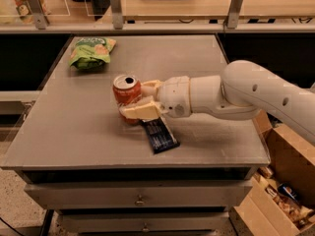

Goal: Knock coke can over

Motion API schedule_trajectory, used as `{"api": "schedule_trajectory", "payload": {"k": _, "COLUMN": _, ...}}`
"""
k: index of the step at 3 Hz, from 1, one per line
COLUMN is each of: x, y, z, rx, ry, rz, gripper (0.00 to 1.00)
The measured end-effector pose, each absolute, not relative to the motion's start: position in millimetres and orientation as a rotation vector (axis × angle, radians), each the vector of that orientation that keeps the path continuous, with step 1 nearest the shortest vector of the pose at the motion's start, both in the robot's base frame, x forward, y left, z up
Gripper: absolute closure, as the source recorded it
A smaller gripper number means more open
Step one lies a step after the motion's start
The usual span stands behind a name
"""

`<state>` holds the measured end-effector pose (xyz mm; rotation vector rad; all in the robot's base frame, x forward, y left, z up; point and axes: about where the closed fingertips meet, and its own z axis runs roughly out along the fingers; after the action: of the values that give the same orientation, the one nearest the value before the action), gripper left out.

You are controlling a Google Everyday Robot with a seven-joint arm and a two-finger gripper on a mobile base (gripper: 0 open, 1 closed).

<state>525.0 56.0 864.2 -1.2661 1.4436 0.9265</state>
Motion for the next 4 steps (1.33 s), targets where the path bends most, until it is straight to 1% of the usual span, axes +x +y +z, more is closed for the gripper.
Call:
{"api": "schedule_trajectory", "payload": {"k": 1, "x": 532, "y": 55, "z": 867, "rx": -1.266, "ry": 1.448, "rz": 0.907, "gripper": 1.00}}
{"api": "schedule_trajectory", "payload": {"k": 2, "x": 550, "y": 58, "z": 876, "rx": -1.290, "ry": 1.457, "rz": 0.858, "gripper": 1.00}}
{"api": "schedule_trajectory", "payload": {"k": 4, "x": 593, "y": 71, "z": 878, "rx": -1.479, "ry": 1.572, "rz": 0.630, "gripper": 1.00}}
